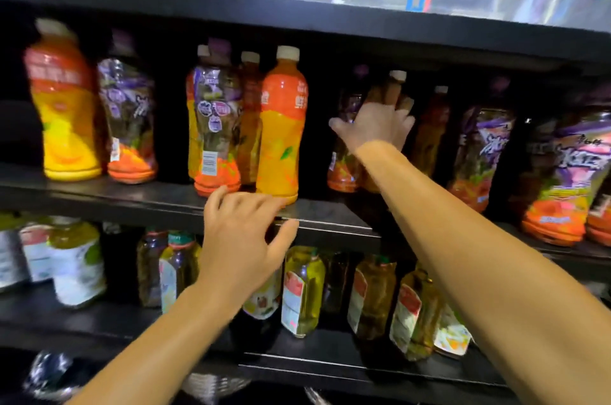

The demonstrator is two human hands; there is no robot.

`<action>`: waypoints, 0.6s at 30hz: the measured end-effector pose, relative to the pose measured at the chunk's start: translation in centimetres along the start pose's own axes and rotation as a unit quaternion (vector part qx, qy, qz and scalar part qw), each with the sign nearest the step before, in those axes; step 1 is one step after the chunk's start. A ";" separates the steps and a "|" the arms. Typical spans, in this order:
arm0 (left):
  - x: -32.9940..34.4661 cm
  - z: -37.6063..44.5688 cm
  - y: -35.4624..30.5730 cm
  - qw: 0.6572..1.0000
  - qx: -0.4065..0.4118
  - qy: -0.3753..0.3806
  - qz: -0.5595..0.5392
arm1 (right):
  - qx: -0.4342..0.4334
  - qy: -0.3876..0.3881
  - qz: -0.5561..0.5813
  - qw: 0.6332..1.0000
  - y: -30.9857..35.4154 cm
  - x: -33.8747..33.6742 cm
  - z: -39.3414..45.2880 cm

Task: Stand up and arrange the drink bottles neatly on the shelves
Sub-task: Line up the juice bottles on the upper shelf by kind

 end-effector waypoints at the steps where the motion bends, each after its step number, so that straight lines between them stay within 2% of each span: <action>1: 0.2 -0.3 0.0 1.000 0.007 -0.015 0.006 | 0.004 -0.009 -0.011 1.000 0.2 0.1 0.0; 5: 1.1 -1.3 -0.1 0.999 0.024 -0.036 0.021 | 0.019 -0.038 0.024 0.999 0.5 0.2 -0.3; 8: 1.1 -1.2 -0.1 1.000 0.022 -0.014 0.012 | 0.016 -0.017 0.110 0.994 0.2 0.7 -0.8; 11: 0.0 -0.7 0.4 0.999 0.021 -0.001 -0.038 | -0.039 -0.032 0.207 0.977 0.1 -0.1 -2.5; 14: -2.6 1.0 3.2 0.992 -0.029 -0.045 -0.114 | -0.102 -0.092 0.277 0.951 -0.2 -2.1 -5.3; 16: -4.6 2.5 5.1 0.984 -0.064 -0.095 -0.136 | -0.114 -0.105 0.298 0.942 -0.5 -2.8 -6.5; 18: -5.3 3.9 6.9 0.971 -0.110 -0.106 -0.183 | -0.126 -0.102 0.313 0.936 -0.4 -3.3 -7.2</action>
Point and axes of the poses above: each hand's wrist, its own z-axis towards the middle knuckle, its own x-axis out of the palm, y = z × x, the point moved 10 cm from there along z, towards the middle knuckle, and after that the axes turned 12 degrees about y, right-handed, at the moved point
